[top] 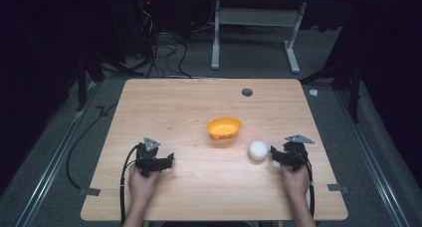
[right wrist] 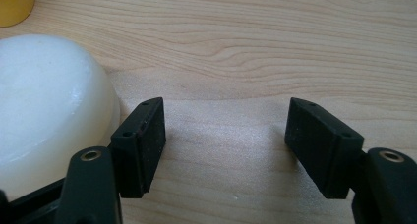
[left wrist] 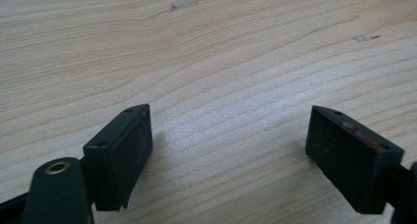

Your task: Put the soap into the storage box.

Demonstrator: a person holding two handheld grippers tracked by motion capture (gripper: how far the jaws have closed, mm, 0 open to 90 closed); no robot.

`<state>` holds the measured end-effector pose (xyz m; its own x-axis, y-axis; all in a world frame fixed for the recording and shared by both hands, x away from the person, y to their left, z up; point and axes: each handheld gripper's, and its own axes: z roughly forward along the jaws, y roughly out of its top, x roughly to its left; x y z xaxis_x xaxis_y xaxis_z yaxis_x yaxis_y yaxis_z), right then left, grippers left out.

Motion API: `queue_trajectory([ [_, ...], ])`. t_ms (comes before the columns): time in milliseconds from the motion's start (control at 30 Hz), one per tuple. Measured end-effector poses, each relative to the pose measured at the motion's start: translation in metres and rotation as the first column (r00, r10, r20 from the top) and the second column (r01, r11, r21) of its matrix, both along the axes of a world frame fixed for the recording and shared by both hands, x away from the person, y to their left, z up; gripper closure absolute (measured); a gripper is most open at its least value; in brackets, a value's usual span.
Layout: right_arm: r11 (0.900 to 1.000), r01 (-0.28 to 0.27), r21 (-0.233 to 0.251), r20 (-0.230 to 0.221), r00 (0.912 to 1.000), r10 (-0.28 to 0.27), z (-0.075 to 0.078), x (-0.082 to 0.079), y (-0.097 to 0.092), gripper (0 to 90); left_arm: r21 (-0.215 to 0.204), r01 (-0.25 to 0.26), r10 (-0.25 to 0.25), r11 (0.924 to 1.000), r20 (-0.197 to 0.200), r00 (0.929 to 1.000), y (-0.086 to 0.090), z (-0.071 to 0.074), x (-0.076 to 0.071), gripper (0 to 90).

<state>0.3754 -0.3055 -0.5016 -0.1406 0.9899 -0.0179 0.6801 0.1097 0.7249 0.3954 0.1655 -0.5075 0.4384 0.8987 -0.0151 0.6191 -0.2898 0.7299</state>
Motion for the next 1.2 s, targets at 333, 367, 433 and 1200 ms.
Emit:
queue_trajectory([
  [333, 1.0, -0.003, -0.001, -0.001, 1.0, 0.003, 0.0, -0.0001, 0.0006, 32.2, 0.0, 0.0, 0.0, 1.0, 0.0, 1.0, 0.0001, 0.0, 0.0, 18.3],
  [367, 1.0, -0.004, -0.002, 0.0, 1.0, 0.004, -0.0001, 0.0, 0.0005, 32.2, 0.0, 0.0, 0.0, 1.0, 0.0, 1.0, 0.0001, 0.0, 0.0, 18.3],
  [433, 1.0, -0.006, -0.001, -0.001, 1.0, 0.006, -0.0001, 0.0, 0.0005, 32.2, 0.0, 0.001, -0.001, 1.0, 0.0, 1.0, 0.0001, 0.0, 0.0, 18.2],
  [1200, 0.9997, -0.026, 0.0, 0.0, 0.9997, 0.026, -0.0002, 0.0016, 0.0004, 30.9, -0.001, 0.001, -0.001, 1.0, 0.0, 1.0, 0.0001, 0.0, 0.0001, 18.2],
])
